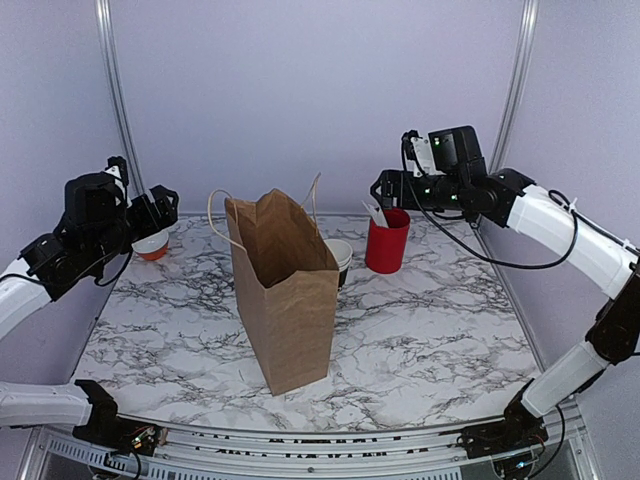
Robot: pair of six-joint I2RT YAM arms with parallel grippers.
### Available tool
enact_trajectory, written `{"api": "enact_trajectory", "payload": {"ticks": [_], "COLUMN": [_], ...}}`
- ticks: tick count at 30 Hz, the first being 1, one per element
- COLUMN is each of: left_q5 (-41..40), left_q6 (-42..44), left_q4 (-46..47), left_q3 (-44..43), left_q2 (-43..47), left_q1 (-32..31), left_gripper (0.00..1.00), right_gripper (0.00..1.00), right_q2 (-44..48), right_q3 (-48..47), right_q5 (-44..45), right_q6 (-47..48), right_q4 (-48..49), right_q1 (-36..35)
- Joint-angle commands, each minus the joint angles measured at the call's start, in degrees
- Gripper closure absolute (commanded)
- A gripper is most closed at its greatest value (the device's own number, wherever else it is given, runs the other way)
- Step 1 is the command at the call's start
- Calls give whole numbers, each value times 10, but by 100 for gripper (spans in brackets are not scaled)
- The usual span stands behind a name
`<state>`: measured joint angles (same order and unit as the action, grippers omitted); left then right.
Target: Pack the takeout coffee
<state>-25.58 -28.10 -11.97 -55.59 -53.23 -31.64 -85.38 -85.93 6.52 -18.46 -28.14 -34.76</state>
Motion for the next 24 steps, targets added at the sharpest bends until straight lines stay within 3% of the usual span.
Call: {"api": "enact_trajectory", "payload": {"ticks": [1,9,24], "left_q5": [107,155,159], "left_q6": [-2,53,107], "left_q4": [-24,-4,32], "left_q3": [-15,-11,39], "left_q2": [-55,-102,-58], "left_q1": [61,97,97], "left_gripper": [1,1,1], "right_gripper": [8,26,49], "right_q2": [17,-12,-146], "right_q3": [7,17,-71], "right_q5": [5,-57,-66], "right_q6": [-3,-4,13], "right_q4": [36,41,37], "right_q1": [15,56,80]}}
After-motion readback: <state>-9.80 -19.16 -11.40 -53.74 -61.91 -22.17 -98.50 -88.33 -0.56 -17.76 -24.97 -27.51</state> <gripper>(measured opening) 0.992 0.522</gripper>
